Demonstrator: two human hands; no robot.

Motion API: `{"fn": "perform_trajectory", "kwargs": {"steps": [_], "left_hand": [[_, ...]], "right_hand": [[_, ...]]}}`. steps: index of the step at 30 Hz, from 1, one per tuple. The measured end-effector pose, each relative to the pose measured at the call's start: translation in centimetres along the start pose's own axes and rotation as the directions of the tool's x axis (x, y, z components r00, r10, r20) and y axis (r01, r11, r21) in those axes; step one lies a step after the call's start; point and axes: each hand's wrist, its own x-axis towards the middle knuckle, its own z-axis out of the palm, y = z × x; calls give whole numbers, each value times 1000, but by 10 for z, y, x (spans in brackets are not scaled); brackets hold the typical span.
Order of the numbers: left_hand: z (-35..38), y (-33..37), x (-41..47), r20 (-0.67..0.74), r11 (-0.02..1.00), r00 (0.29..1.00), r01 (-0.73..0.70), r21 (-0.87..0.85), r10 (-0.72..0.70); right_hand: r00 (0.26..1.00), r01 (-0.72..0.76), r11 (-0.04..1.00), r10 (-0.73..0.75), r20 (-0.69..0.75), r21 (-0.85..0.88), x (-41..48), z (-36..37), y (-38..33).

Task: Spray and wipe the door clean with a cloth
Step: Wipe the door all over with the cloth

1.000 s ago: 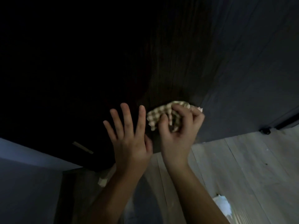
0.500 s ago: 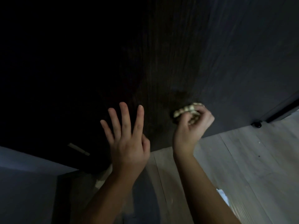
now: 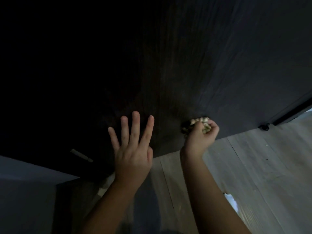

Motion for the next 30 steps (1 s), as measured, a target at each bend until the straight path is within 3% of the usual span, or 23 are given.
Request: {"fn": "perform_trajectory", "kwargs": {"steps": [2, 3, 5, 7, 9, 14, 15, 18, 19, 20, 23, 24, 26, 27, 28, 30], "left_hand": [[2, 0, -5, 11, 1000, 1000, -5, -2, 5], [3, -1, -8, 21, 1000, 1000, 1, -2, -1], [6, -2, -13, 47, 1000, 999, 8, -2, -8], [10, -4, -18, 68, 1000, 998, -1, 3, 0], [16, -5, -25, 112, 1000, 994, -2, 18, 0], [32, -5, -40, 227, 997, 974, 1, 76, -18], [34, -5, -41, 239, 996, 971, -5, 85, -16], [38, -7, -44, 262, 995, 965, -23, 96, -3], [38, -8, -45, 263, 995, 965, -28, 97, 1], [38, -9, -45, 258, 995, 966, -32, 99, 5], [40, -9, -44, 244, 994, 970, -33, 104, 6], [41, -9, -44, 247, 994, 969, -30, 103, 4], [41, -8, -44, 242, 995, 970, -20, 100, -5], [41, -7, -44, 239, 995, 971, -15, 96, -9], [41, -7, -44, 236, 995, 972, -13, 95, -10], [39, -6, -45, 240, 995, 971, -9, 100, -15]], "right_hand": [[967, -251, 967, 253, -34, 42, 15, -4, 15], [913, -409, 910, 408, 25, 65, 16, -6, 23], [730, -673, 739, 660, 179, 23, 5, -4, 34], [596, -782, 623, 758, 264, -23, -12, 3, 40], [570, -797, 604, 766, 298, -26, -20, 7, 39], [763, -645, 755, 630, 147, 118, 30, -12, 51], [762, -648, 749, 633, 140, 139, 33, -11, 56], [667, -743, 661, 722, 185, 102, 19, -4, 63], [672, -736, 673, 715, 191, 69, 11, -1, 59], [725, -682, 729, 666, 175, 50, 4, 2, 52], [967, -239, 971, 236, 99, 12, -21, 5, 21], [992, -31, 999, 34, 123, -27, -28, 4, 13], [952, 257, 961, -234, 199, -99, -34, 1, 4], [955, 257, 959, -233, 185, -120, -30, -1, 7], [980, 163, 977, -146, 132, -133, -22, -1, 11], [990, -141, 983, 143, 9, -122, 2, -6, 25]]}}
